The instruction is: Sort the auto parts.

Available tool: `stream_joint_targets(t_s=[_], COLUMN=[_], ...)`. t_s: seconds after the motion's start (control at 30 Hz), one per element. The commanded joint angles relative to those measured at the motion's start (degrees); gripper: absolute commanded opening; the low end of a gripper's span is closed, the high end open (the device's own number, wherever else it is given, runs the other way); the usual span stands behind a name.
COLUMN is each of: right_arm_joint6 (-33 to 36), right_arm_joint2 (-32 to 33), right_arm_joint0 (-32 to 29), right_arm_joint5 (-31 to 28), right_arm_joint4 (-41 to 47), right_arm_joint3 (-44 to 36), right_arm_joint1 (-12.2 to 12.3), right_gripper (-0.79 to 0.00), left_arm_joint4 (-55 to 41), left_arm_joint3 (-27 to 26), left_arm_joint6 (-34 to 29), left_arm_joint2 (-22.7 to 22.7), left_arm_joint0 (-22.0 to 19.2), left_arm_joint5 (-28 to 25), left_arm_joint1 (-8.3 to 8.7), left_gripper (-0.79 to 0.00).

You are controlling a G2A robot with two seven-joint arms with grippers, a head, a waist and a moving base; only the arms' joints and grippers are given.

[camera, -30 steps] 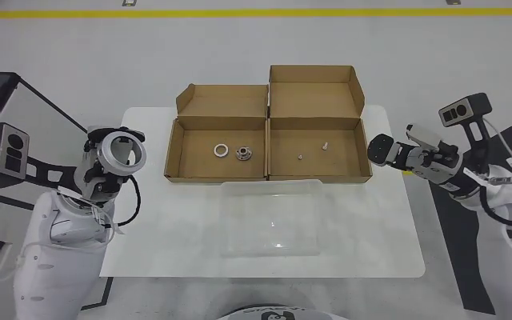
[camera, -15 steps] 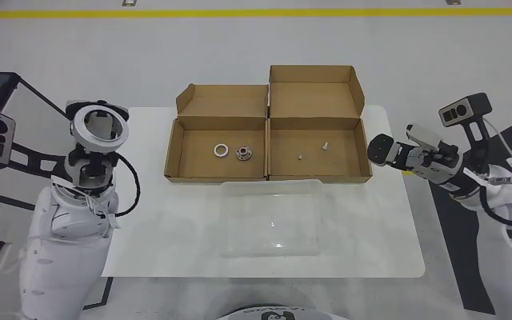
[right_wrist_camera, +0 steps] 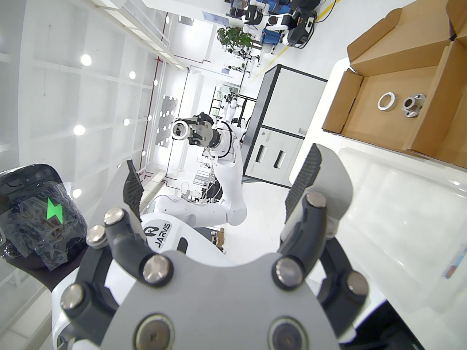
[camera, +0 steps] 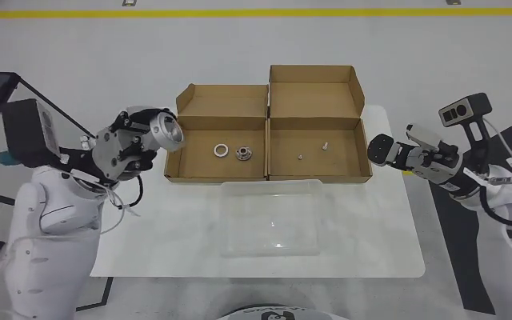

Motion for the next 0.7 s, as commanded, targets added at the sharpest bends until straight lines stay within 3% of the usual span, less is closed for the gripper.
stream_joint_targets(t_s=[0.0, 0.2, 0.37, 0.53, 0.67], right_arm_joint6=[0.0, 0.0, 0.0, 0.0, 0.0], right_arm_joint2=[0.0, 0.0, 0.0, 0.0, 0.0], right_arm_joint0=[0.0, 0.0, 0.0, 0.0, 0.0], right_arm_joint5=[0.0, 0.0, 0.0, 0.0, 0.0], right_arm_joint4=[0.0, 0.0, 0.0, 0.0, 0.0], right_arm_joint3=[0.0, 0.0, 0.0, 0.0, 0.0], right_arm_joint1=[0.0, 0.0, 0.0, 0.0, 0.0], right_gripper=[0.0, 0.0, 0.0, 0.0, 0.0], left_arm_joint4=[3.45, 7.78, 13.01, 17.63, 20.09], left_arm_joint3=[-0.17, -0.61, -1.7, -0.32, 2.17], left_arm_joint6=[-6.82, -24.46, -34.37, -39.16, -42.28], left_arm_joint2=[0.15, 3.01, 6.44, 11.28, 15.22], left_arm_joint0=[-0.45, -2.11, -4.86, -8.25, -11.94], left_arm_joint5=[1.15, 8.55, 8.66, 9.59, 14.22], left_arm_joint1=[0.37, 1.16, 1.73, 1.84, 1.58], left_gripper=[-0.785, -0.785, -0.785, -0.785, -0.785])
